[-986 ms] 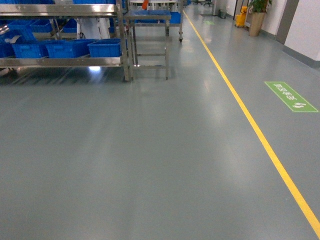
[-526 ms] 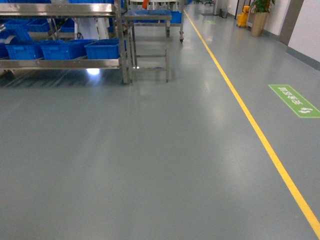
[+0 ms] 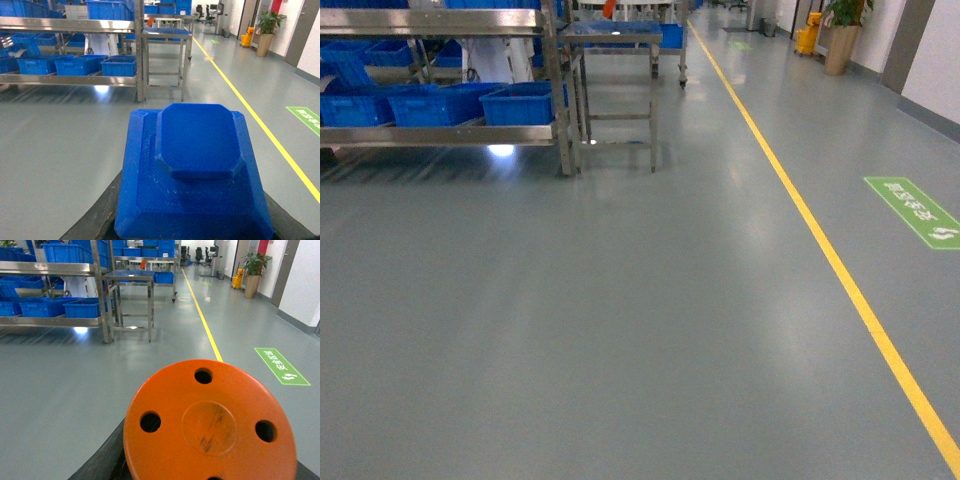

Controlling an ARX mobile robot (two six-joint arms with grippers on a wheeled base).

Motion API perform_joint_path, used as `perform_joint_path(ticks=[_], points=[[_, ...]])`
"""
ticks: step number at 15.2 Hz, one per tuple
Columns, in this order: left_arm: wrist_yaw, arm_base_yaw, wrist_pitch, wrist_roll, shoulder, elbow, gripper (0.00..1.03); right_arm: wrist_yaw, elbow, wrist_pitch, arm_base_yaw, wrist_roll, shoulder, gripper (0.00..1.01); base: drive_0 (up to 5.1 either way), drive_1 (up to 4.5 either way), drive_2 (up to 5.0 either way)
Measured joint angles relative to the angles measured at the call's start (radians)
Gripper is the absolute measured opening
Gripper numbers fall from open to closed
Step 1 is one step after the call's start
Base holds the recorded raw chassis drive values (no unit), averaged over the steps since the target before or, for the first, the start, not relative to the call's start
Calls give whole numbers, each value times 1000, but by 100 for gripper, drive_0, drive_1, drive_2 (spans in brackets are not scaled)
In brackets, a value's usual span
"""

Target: Sort blue parts and orange caps into right shelf containers

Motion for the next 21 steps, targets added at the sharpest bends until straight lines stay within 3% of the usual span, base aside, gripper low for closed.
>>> perform_joint_path(ticks=[21], points=[[-2, 0, 0, 0, 0, 0, 43, 0, 0, 2, 0, 0, 0, 45, 3, 431, -424]])
